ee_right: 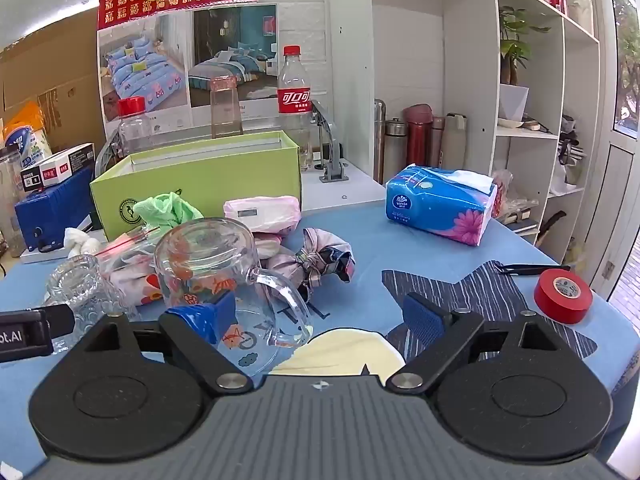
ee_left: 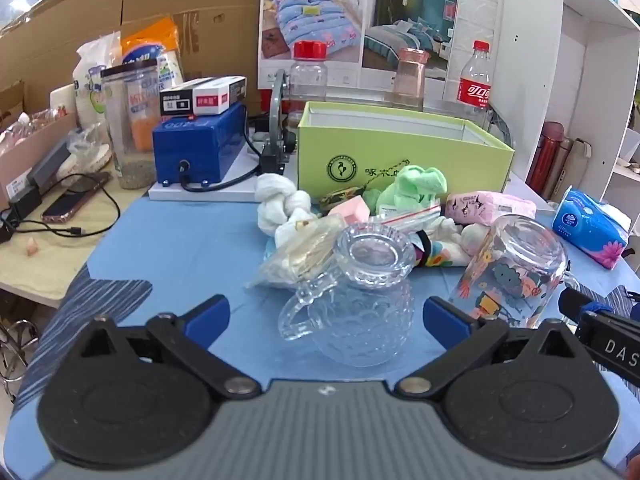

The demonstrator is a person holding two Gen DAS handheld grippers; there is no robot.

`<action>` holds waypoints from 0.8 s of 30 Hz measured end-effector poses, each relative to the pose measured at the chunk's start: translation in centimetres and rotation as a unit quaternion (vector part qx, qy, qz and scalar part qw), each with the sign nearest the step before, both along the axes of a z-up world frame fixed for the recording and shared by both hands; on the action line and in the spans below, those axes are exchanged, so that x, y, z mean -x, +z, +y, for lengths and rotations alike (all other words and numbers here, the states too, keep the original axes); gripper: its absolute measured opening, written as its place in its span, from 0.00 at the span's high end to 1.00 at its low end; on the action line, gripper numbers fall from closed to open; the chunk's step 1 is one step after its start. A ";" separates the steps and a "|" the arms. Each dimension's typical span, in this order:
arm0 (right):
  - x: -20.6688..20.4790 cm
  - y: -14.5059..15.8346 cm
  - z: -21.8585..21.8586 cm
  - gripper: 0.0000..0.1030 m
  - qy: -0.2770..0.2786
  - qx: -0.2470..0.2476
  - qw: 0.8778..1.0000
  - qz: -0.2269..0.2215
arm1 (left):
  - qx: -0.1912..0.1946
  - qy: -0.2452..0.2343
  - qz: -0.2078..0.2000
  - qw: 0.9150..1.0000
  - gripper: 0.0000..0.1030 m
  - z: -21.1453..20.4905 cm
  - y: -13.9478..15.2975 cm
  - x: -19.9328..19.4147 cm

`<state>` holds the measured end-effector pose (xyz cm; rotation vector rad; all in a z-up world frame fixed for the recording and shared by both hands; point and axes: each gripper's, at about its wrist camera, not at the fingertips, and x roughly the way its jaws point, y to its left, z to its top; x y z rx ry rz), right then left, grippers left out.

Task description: Organize soft objects

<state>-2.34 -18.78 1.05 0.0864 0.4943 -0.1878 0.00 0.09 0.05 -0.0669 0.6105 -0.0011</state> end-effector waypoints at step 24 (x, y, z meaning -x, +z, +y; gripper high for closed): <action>0.7 0.8 0.9 0.24 0.005 0.025 0.999 -0.042 | -0.006 -0.002 0.011 1.000 0.01 0.0 -0.5 -0.5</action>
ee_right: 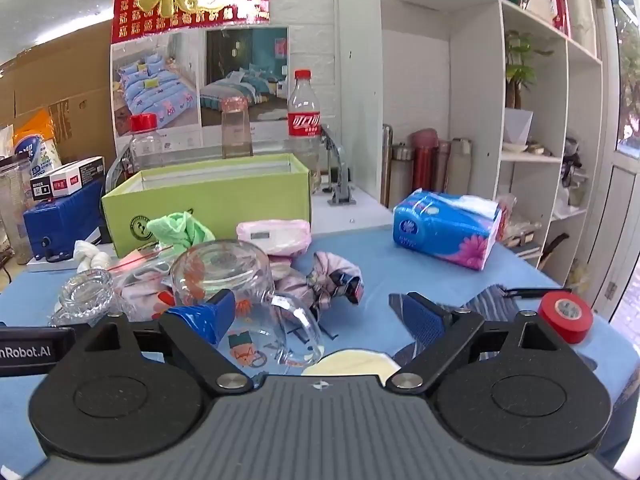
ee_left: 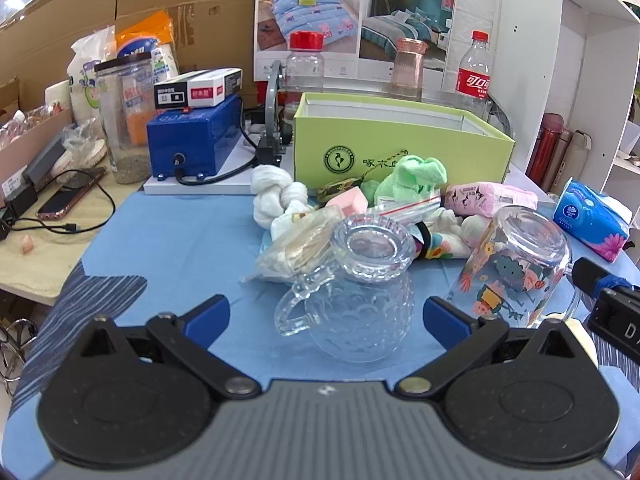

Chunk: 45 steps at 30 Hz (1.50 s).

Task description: Organize soft objects

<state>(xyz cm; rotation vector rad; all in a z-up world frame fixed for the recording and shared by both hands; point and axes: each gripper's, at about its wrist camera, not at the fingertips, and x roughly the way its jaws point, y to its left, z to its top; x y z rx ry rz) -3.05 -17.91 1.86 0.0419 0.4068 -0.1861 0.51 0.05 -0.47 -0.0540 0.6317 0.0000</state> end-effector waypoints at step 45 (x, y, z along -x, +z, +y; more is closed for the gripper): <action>0.2 -0.1 -0.8 0.24 0.011 -0.032 0.999 0.013 | -0.010 -0.012 -0.009 1.000 0.00 -1.0 0.8 1.0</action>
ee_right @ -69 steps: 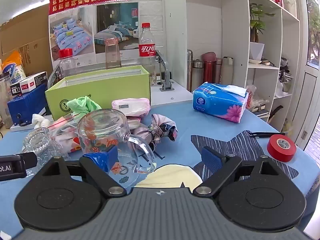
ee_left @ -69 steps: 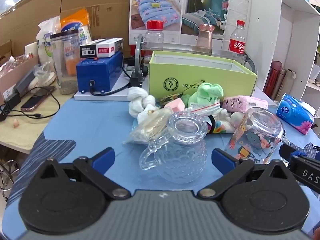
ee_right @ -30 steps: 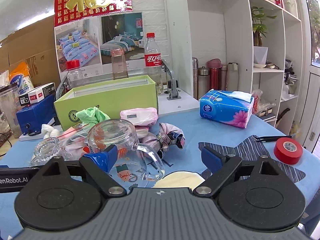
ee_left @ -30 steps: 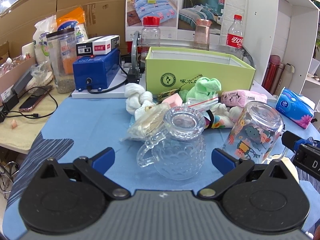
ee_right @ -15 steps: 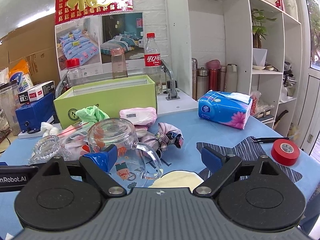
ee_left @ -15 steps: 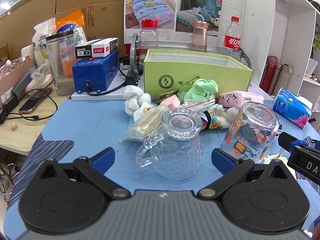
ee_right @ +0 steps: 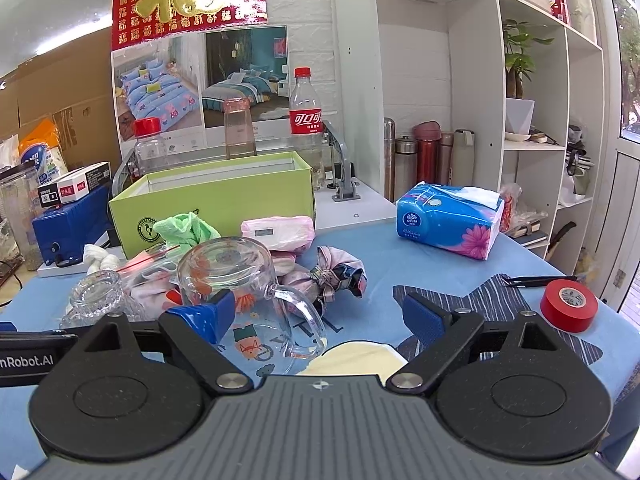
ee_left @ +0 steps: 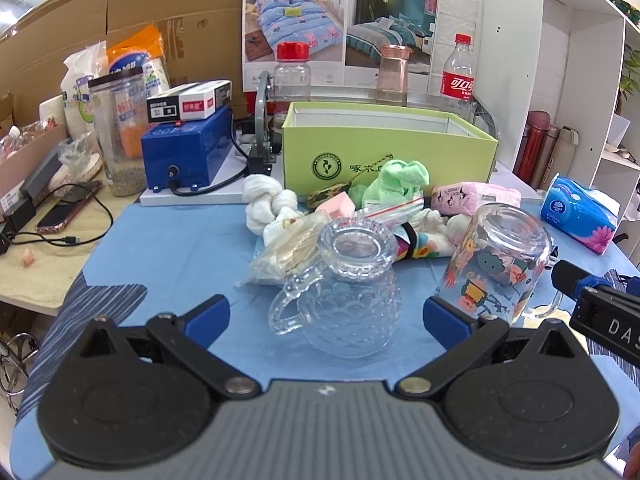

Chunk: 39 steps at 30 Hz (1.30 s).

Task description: Organize soft objects

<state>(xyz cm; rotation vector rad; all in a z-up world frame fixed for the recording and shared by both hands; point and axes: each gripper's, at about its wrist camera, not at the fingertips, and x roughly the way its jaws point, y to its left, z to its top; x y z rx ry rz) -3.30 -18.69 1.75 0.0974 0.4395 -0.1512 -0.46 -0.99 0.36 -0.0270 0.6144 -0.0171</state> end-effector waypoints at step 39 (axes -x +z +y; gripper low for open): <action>-6.8 -1.1 -7.5 0.24 -0.068 -0.048 0.995 0.062 | -0.029 0.001 0.133 0.991 0.01 5.6 -1.9 -20.1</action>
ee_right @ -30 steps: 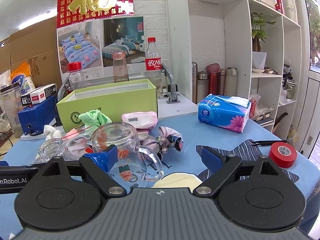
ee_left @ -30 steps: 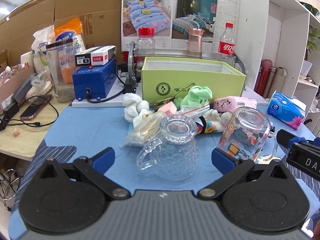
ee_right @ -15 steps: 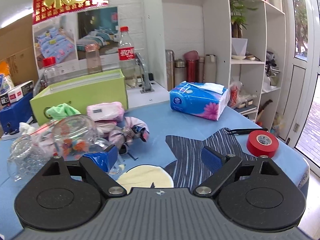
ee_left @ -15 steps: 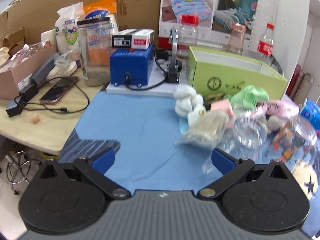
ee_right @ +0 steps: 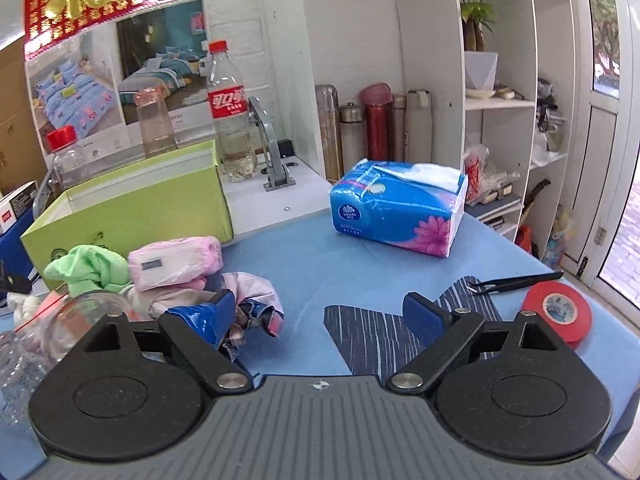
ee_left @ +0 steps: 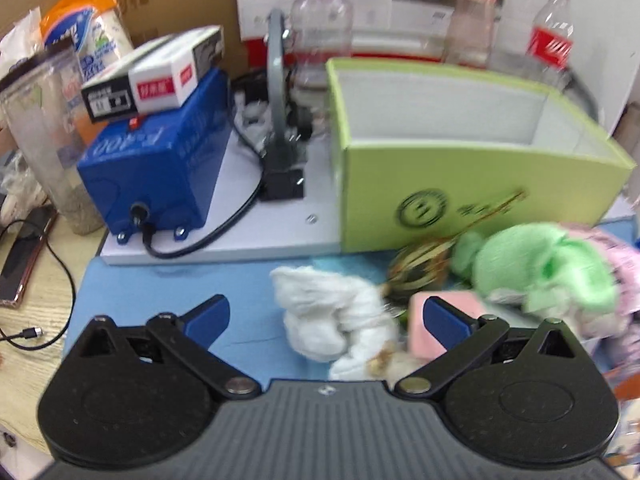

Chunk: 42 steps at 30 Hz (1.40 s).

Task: Organize soft objects
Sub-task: 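Grasp the white knotted towel with the left gripper while the right grasps the knotted cloth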

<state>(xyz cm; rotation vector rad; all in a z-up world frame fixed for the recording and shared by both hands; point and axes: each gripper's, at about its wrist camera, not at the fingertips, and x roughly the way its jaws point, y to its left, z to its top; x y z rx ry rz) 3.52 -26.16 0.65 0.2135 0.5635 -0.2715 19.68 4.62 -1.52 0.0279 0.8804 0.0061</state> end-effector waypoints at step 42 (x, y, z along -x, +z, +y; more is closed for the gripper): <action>-2.1 0.5 0.3 0.24 0.030 -0.009 0.999 0.007 | 0.022 0.112 0.004 0.993 0.01 9.5 -1.5 2.5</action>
